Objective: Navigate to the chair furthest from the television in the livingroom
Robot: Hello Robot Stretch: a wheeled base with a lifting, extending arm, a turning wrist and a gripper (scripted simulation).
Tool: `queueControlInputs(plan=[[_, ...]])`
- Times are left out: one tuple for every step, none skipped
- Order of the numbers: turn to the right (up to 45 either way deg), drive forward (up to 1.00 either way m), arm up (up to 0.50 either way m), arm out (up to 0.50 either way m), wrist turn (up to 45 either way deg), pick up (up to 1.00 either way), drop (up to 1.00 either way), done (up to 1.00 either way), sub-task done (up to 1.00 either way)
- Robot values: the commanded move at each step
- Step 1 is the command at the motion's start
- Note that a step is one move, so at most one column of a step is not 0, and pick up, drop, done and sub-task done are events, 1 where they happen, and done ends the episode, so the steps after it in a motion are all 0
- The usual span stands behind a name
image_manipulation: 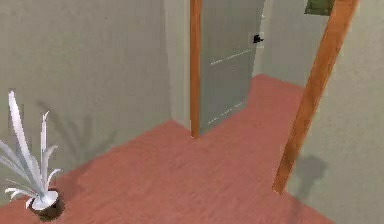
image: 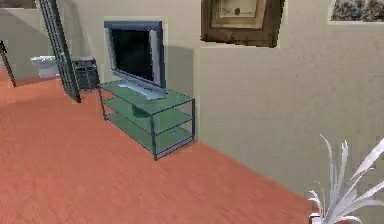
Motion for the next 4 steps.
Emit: queueControlInputs(plan=[[0.0, 1.00, 0.00, 0.00, 0.0, 0.00, 0.00, 0.00, 0.00], [0.0, 0.25, 0.00, 0.00, 0.0, 0.00, 0.00, 0.00, 0.00], [-45.0, 0.00, 0.00, 0.00, 0.0, 0.00, 0.00, 0.00, 0.00], [-45.0, 0.00, 0.00, 0.00, 0.0, 0.00, 0.00, 0.00, 0.00]])
